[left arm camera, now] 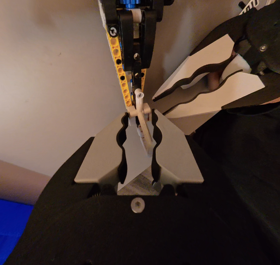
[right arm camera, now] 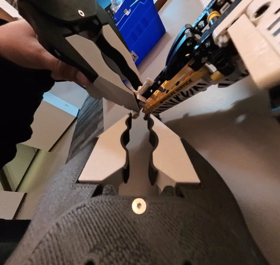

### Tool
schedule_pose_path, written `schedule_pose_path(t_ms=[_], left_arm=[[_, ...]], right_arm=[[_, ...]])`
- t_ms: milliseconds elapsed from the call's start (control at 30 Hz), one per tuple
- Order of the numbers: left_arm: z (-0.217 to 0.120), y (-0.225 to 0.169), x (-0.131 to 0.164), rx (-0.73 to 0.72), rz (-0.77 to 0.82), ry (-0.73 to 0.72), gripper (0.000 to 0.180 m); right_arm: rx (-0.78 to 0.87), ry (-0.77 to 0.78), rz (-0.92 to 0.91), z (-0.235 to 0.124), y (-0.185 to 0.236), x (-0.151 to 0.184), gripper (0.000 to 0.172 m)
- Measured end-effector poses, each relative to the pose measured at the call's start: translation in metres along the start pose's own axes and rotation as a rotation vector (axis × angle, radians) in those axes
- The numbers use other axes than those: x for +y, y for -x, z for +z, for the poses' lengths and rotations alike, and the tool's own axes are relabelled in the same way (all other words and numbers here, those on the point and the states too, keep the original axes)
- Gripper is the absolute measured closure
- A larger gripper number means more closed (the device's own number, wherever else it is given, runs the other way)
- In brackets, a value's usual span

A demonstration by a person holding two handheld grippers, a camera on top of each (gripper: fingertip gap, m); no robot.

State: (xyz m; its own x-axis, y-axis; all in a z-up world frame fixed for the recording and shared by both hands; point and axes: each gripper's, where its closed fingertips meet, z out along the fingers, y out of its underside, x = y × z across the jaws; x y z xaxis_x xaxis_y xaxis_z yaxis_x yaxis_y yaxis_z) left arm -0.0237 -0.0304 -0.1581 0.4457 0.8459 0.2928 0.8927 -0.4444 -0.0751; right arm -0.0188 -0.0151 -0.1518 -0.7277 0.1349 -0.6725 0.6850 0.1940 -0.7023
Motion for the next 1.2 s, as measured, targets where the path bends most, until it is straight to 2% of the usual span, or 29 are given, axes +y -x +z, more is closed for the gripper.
schedule_pose_path(t_ms=[300,367,400,767,933,1200], left_arm=[[0.001,0.0,0.0,-0.048,0.036,0.015,0.155],[0.001,0.0,-0.001,-0.058,0.04,0.023,0.155],[0.001,0.0,-0.002,-0.061,0.039,0.024,0.155],[-0.002,-0.001,-0.011,-0.15,0.097,-0.025,0.156],[0.004,0.004,-0.013,-0.242,0.154,-0.014,0.157],[0.007,-0.001,-0.012,-0.205,0.136,-0.011,0.157]], right_arm=[[0.01,0.051,0.0,0.01,0.0,0.006,0.149],[-0.003,0.062,0.006,0.016,0.003,0.007,0.153],[-0.008,0.065,0.009,0.018,0.004,0.008,0.161],[-0.052,0.013,0.1,0.012,0.002,0.002,0.163],[0.033,0.043,0.067,0.013,-0.006,0.008,0.164],[0.033,0.045,0.075,0.007,-0.005,0.012,0.164]])
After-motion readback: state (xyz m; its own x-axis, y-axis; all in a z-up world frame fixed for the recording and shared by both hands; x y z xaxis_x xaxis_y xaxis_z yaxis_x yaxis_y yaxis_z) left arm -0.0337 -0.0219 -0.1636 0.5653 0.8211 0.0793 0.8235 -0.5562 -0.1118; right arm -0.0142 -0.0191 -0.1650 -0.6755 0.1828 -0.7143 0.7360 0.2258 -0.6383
